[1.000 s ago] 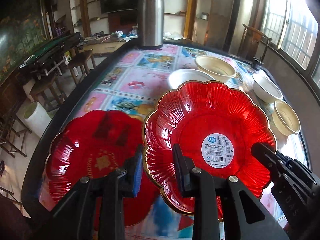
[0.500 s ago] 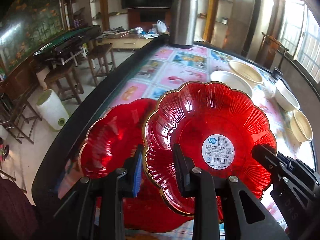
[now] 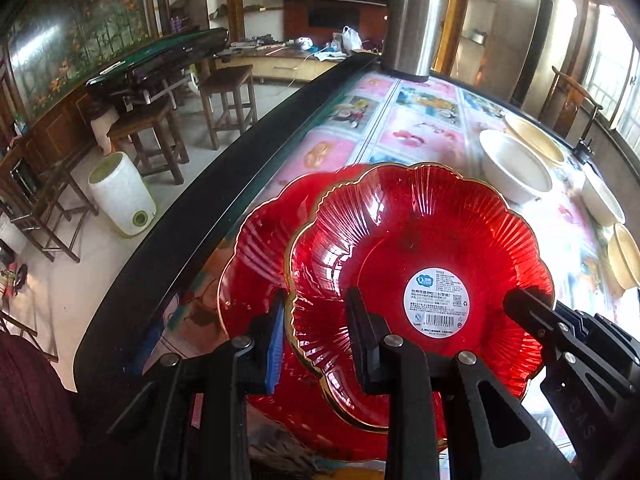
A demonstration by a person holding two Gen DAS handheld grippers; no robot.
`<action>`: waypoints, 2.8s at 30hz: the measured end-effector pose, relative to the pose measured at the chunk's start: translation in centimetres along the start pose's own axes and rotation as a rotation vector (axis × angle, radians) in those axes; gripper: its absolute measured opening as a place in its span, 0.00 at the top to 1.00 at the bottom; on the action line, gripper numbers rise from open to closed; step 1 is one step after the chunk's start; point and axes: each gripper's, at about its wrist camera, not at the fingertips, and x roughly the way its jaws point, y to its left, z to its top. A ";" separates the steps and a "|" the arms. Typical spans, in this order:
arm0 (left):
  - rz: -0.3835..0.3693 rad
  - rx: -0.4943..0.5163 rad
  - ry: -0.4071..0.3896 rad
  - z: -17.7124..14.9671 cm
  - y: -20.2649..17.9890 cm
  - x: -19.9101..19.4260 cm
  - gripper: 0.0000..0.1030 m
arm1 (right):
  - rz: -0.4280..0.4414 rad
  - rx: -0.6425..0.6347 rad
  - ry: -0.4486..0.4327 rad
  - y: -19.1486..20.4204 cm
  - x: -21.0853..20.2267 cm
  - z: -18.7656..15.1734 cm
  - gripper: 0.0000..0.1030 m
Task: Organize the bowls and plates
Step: 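Lift the small red plate and carry it over the large red plate, then lower the small red plate onto the large red plate and open the left tool, then withdraw the left tool and move it toward the white paper bowl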
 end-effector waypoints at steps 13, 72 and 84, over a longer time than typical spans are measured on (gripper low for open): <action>0.036 -0.001 0.036 -0.3 1.2 2.1 0.73 | -0.028 -0.043 0.066 1.2 2.8 0.7 0.84; -0.195 0.132 -0.200 0.4 -2.4 -1.6 0.31 | -0.100 0.010 -0.072 -2.0 -5.1 1.9 0.76; -0.214 0.139 -0.164 1.2 -3.4 -1.2 0.25 | -0.111 0.115 -0.048 -6.7 -4.3 1.2 0.76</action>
